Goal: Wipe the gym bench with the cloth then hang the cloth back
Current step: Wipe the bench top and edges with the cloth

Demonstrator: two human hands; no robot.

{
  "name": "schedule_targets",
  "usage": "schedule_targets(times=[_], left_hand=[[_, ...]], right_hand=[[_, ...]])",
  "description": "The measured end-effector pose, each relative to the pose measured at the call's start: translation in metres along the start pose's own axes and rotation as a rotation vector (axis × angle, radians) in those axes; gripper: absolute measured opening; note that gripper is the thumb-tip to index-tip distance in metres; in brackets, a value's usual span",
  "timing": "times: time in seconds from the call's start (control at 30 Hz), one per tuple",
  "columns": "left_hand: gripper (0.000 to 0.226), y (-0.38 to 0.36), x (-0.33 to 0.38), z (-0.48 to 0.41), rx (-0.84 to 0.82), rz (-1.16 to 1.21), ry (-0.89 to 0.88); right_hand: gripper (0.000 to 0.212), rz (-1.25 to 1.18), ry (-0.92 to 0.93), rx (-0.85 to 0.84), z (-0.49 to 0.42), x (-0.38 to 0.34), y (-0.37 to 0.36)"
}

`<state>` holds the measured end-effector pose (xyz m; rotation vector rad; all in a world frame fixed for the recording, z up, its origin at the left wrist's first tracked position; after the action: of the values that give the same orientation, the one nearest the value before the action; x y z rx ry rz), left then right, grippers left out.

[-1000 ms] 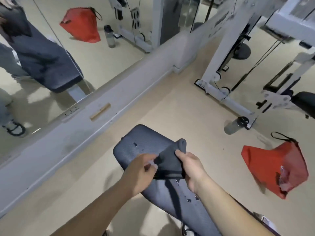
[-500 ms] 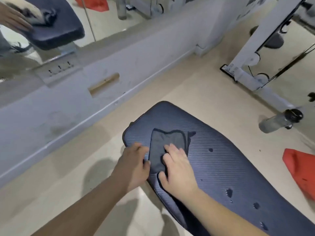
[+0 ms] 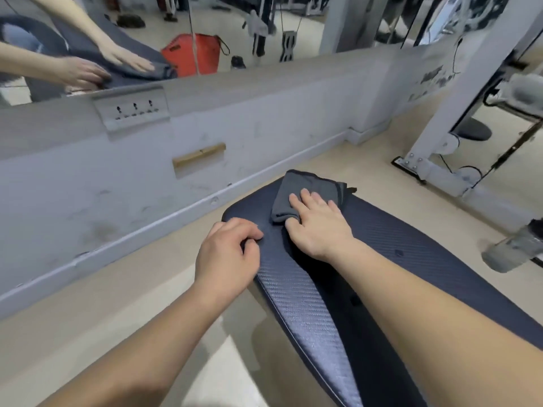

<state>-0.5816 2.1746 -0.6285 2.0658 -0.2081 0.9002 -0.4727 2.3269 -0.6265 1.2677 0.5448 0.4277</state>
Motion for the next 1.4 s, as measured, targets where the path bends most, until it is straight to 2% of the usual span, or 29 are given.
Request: schedule_targets(times=[0.2, 0.37, 0.5, 0.63, 0.83, 0.97, 1.1, 1.23, 1.33, 1.4], left_hand=[[0.039, 0.001, 0.028, 0.03, -0.322, -0.188, 0.016], [0.037, -0.007, 0.04, 0.045, -0.383, -0.325, -0.015], [0.052, -0.008, 0.031, 0.047, -0.453, -0.299, -0.013], [0.055, -0.007, 0.029, 0.05, -0.449, -0.235, -0.019], [0.055, -0.001, 0.025, 0.044, -0.404, -0.203, -0.057], [0.054, 0.001, 0.017, 0.044, -0.412, -0.126, -0.059], [0.052, -0.001, 0.007, 0.043, -0.436, -0.065, -0.058], [0.053, -0.002, 0.003, 0.041, -0.462, -0.033, -0.063], [0.053, -0.003, 0.002, 0.042, -0.457, -0.017, -0.054], [0.052, -0.005, 0.003, 0.043, -0.455, -0.016, -0.055]], right_hand=[[0.068, 0.013, 0.126, -0.085, 0.12, -0.009, -0.01], [0.072, 0.097, 0.189, -0.138, 0.193, 0.005, -0.018], [0.071, 0.136, 0.227, -0.171, 0.194, 0.017, -0.013], [0.069, 0.161, 0.195, -0.176, 0.143, 0.019, -0.006], [0.071, 0.082, -0.014, -0.116, 0.013, 0.011, 0.002], [0.071, 0.058, -0.088, -0.05, -0.015, -0.003, -0.001], [0.067, 0.087, 0.016, -0.052, 0.023, -0.008, -0.006], [0.067, 0.096, 0.185, -0.08, 0.117, -0.012, -0.02], [0.078, 0.127, 0.274, -0.154, 0.176, -0.005, -0.026], [0.082, 0.17, 0.29, -0.221, 0.178, 0.004, -0.022]])
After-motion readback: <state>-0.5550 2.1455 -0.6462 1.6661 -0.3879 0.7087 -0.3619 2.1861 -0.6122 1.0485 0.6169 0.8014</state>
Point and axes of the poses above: each hand's wrist, its own z-axis away from the middle knuckle, its own y-axis out of the back of the hand, x = y × z, the point moved 7 cm from there along -z, towards the middle knuckle, and after that the axes turned 7 degrees about -y, right-handed, at the moved point
